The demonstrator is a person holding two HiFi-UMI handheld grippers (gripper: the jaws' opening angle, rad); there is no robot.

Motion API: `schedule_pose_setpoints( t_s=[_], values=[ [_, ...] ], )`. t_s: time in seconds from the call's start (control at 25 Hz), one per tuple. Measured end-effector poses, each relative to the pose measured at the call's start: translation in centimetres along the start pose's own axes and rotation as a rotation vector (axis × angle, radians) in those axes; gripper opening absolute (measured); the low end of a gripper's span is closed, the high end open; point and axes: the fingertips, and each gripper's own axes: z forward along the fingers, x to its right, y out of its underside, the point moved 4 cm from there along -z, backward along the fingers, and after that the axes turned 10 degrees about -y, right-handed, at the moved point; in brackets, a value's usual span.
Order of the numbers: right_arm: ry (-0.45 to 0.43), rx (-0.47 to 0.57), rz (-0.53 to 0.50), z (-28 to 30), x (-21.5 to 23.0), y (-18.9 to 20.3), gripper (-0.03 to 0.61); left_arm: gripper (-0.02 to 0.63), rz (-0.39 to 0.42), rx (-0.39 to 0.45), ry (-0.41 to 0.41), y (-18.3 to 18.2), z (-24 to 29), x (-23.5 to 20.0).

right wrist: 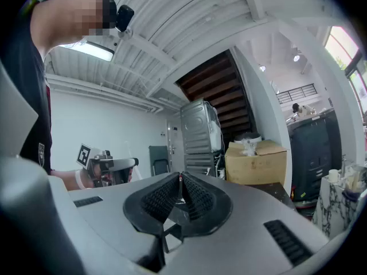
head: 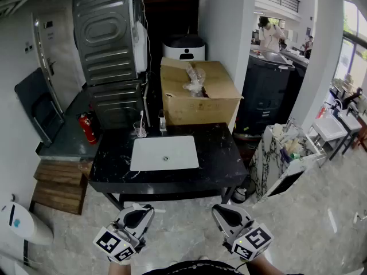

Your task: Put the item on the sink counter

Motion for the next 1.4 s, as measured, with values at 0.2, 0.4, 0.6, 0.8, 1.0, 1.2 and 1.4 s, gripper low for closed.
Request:
schedule_pose_setpoints(
  t_s=[0.2, 0.4, 0.6, 0.8, 1.0, 1.2, 1.4],
  values=[
    [0.014, -0.006, 0.002, 0.2, -0.2, 0.2, 0.038, 0.044, 0.003, 0.003, 0.000, 0.0, -0.2, 0.0],
    [0.039, -0.010, 0.003, 0.2, 0.0, 0.1, 0.038, 0.044, 0.003, 0.003, -0.021, 0.0, -0.3, -0.3],
    [0.066, -0.007, -0.002, 0.1, -0.1, 0.2, 0.038, 0.044, -0.015, 0.010, -0.034, 0.0, -0.4, -0.6],
    [0.079, 0.025, 0.017, 0.0, -0.2, 0.3, 0.038, 0.044, -0.042, 0.015, -0.030, 0.3, -0.6, -0.9],
    [0.069, 0.003, 0.018, 0.9, -1.0, 0.6, 0.040, 0.044, -0.051, 0.019, -0.020, 0.4, -1.3, -1.6],
    [0.053, -0.011, 0.019, 2.6, -2.3, 0.8, 0.040, 0.044, -0.058, 0.027, -0.025, 0.3, -2.3, -3.1],
    [0.043, -0.018, 0.009, 4.7, -3.7, 0.8, 0.040, 0.044, -0.066, 0.024, -0.015, 0.5, -3.6, -5.1]
  ],
)
